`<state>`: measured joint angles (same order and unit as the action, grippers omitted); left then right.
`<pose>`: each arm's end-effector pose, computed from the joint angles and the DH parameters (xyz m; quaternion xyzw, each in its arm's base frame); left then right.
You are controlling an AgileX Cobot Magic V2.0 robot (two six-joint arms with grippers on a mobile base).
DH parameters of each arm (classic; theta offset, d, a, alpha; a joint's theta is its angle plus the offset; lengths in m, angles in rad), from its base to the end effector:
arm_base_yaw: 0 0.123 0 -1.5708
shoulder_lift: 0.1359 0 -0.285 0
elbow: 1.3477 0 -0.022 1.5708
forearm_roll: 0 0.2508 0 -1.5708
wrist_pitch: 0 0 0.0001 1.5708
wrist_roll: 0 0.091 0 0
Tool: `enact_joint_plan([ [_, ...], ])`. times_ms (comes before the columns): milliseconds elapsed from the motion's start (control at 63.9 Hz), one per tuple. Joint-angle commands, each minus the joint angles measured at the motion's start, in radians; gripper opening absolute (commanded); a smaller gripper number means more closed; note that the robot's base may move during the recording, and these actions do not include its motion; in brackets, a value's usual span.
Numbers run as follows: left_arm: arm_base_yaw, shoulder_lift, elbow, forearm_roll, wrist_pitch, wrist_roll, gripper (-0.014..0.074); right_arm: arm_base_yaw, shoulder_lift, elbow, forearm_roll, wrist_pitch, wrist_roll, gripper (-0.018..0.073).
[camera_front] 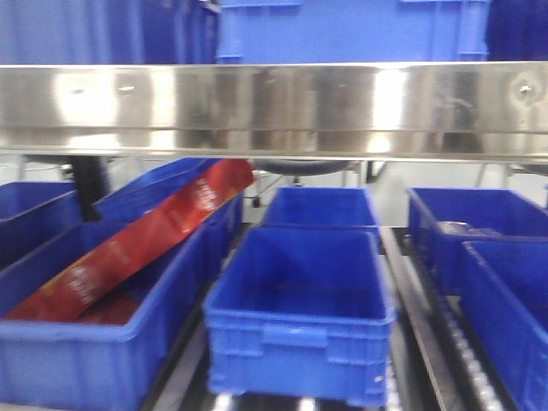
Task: Place valve from conveyor to right shelf box
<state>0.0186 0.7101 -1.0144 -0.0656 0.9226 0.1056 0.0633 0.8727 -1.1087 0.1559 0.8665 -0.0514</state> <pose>0.1129 -0.0027 0.4064 0.0335 0.8668 -0.0017 0.4975 0.1555 0.0207 0.4183 -0.0350 0.8677 0.0794 0.4895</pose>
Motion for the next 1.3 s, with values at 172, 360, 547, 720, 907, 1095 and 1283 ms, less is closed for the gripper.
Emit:
enact_joint_plan([
  [172, -0.005, -0.007, -0.006, -0.008, -0.051, -0.004, -0.0111, -0.002, -0.01, -0.008, -0.003, -0.068, 0.001, -0.0168],
  [360, -0.005, -0.007, -0.006, -0.008, -0.051, -0.004, -0.0111, -0.002, -0.01, -0.008, -0.003, -0.068, 0.001, -0.0168],
  [547, -0.005, -0.007, -0.006, -0.008, -0.051, -0.004, -0.0111, -0.002, -0.01, -0.008, -0.003, -0.068, 0.001, -0.0168],
  [720, -0.005, -0.007, -0.006, -0.008, -0.051, -0.004, -0.0111, -0.002, -0.01, -0.008, -0.003, -0.068, 0.001, -0.0168],
  [907, -0.005, -0.007, -0.006, -0.008, -0.051, -0.004, -0.0111, -0.002, -0.01, -0.008, -0.003, -0.068, 0.001, -0.0168],
  [1095, -0.005, -0.007, -0.006, -0.008, -0.051, -0.004, -0.0111, -0.002, -0.01, -0.008, -0.003, -0.068, 0.001, -0.0168],
  [1283, -0.005, -0.007, -0.006, -0.008, -0.051, -0.004, -0.0111, -0.002, -0.01, -0.008, -0.003, -0.068, 0.001, -0.0168],
])
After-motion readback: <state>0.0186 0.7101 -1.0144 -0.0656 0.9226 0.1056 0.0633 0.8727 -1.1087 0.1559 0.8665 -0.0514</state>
